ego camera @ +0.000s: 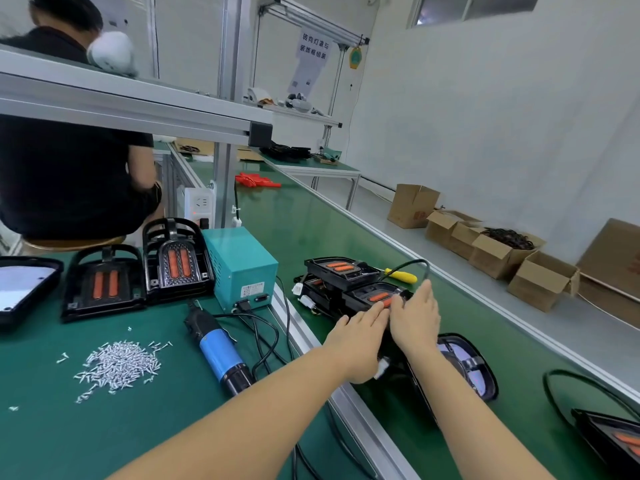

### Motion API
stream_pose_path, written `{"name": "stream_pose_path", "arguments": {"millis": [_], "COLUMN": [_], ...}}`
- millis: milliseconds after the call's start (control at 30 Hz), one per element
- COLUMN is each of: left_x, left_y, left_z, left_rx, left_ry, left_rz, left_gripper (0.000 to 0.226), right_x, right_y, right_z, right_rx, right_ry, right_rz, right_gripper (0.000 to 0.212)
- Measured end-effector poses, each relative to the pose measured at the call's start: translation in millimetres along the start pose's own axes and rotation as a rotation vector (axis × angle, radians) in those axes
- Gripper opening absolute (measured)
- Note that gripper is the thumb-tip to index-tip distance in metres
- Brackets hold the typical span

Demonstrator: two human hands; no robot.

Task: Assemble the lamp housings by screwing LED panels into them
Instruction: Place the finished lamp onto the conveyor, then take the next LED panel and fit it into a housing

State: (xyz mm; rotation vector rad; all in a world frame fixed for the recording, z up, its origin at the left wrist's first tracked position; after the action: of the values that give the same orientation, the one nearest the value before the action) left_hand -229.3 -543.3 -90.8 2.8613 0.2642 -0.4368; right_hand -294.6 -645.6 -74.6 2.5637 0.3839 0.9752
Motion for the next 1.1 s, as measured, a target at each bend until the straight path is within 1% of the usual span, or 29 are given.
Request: {"name": "stream_pose_path", "arguments": {"millis": [67,167,267,333,467,600,700,800,933,1100], "left_x": [0.5,2.1,1.4,-0.5,-2.4,5.7,11.2,16.6,31.1,61.9], "left_y": [-0.2,-2.3,-4.9,-5.9,-8.3,-14.4,-21.2,-30.8,-48.7,-85.9], "left_z": [-0.1,-1.5,-2.2,-3.5,-10.9,-17.4,-22.6,-30.1,-41.8,-60.2], "left_rx": [0.023,0.044,0.061,0.061,0.061,0.094,0.089,0.079,0.023,-0.080], "left_ry": [0.019,0.035,0.053,0.035,0.009,0.095,0.128,0.139,0.153,0.157], "left_rz": [-0.008,-0.010,-0.006,-0.028,-0.062,-0.131,-0.185,-0.213,-0.267,-0.383], "left_gripper": [0.087,0.088,0.084,0.081,0.077,0.071,0.065,0.065,0.060,0.059], "right_x": [3.5,1.2,-4.5,-6.8,-8.5,-7.0,1.3,19.3,54.4,100.1], "right_y": [-2.2,-1.2,0.4,0.6,2.9,5.3,4.5,0.3,-19.0,-62.6], "right_z": [3.3,6.4,7.3,7.5,3.6,-6.7,-15.7,-21.1,-15.0,4.2], "right_rx": [0.058,0.132,0.185,0.205,0.219,0.196,0.158,0.144,0.184,0.298], "right_ry": [-0.057,-0.135,-0.220,-0.257,-0.344,-0.470,-0.515,-0.523,-0.464,-0.308], "right_rz": [-0.043,-0.012,0.013,0.006,-0.004,-0.004,-0.020,-0.084,-0.234,-0.370], "right_gripper": [0.069,0.066,0.060,0.061,0.065,0.077,0.082,0.078,0.071,0.067]}}
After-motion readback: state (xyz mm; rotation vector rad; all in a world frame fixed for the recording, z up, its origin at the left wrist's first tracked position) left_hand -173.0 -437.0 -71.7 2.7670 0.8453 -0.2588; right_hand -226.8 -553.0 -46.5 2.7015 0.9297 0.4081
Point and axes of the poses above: each hand's wrist, its own y-axis towards the middle knuckle, its own z-axis out of the palm, x = y × z, the point moved 3 cm from there along y, towards the middle knuckle, and after that the axes turned 12 degrees about -x, right-handed, at the moved point
